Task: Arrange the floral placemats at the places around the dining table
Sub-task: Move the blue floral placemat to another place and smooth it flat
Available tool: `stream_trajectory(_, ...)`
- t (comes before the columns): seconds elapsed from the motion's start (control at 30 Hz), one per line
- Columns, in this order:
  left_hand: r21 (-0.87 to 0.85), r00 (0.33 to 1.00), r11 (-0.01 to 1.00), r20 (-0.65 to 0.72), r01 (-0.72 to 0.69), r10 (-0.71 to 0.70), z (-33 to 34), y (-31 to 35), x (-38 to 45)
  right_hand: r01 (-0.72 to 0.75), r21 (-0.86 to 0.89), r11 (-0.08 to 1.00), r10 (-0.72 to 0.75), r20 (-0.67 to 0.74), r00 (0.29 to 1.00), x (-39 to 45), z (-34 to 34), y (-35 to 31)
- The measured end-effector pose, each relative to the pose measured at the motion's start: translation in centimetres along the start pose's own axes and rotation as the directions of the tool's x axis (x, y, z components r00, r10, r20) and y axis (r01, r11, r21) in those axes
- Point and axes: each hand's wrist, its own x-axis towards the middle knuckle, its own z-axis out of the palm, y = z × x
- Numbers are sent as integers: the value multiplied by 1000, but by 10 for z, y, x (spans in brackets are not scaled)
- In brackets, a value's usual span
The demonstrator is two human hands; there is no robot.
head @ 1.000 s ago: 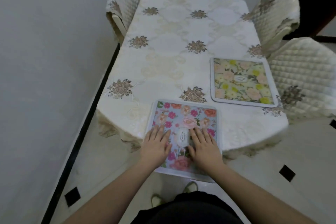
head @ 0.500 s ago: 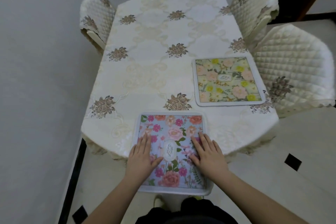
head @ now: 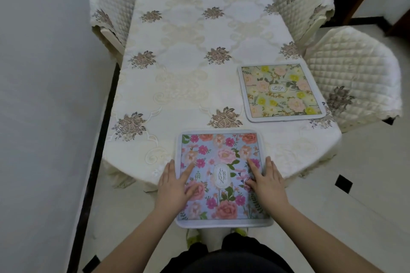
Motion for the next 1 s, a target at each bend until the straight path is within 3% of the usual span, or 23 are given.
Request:
stream_trajectory(0.4,-4,993,993,-13,-115,115,6,-7,2,-142,48,989,145,-49,988,-9,-9,-20)
stream_trajectory(0.6,-65,987,987,-71,-147,142,3,-7,0,-166,288,943,200,-94,975,-14,-23,-31)
stream_trajectory(0.8,-364,986,917,-98,-165,138,-6,-4,-10,-15,632,775,256,-293,921,-25,-40,-33)
stream_trajectory(0.9,-550,980,814,-163,-188,117,-18,-1,-14,-68,798,599,345,-181,921,-30,-49,-27)
stream_trajectory(1.0,-687,982,704,-172,-178,80,-27,5,-17,-124,803,583,266,-44,963,-35,-52,-18)
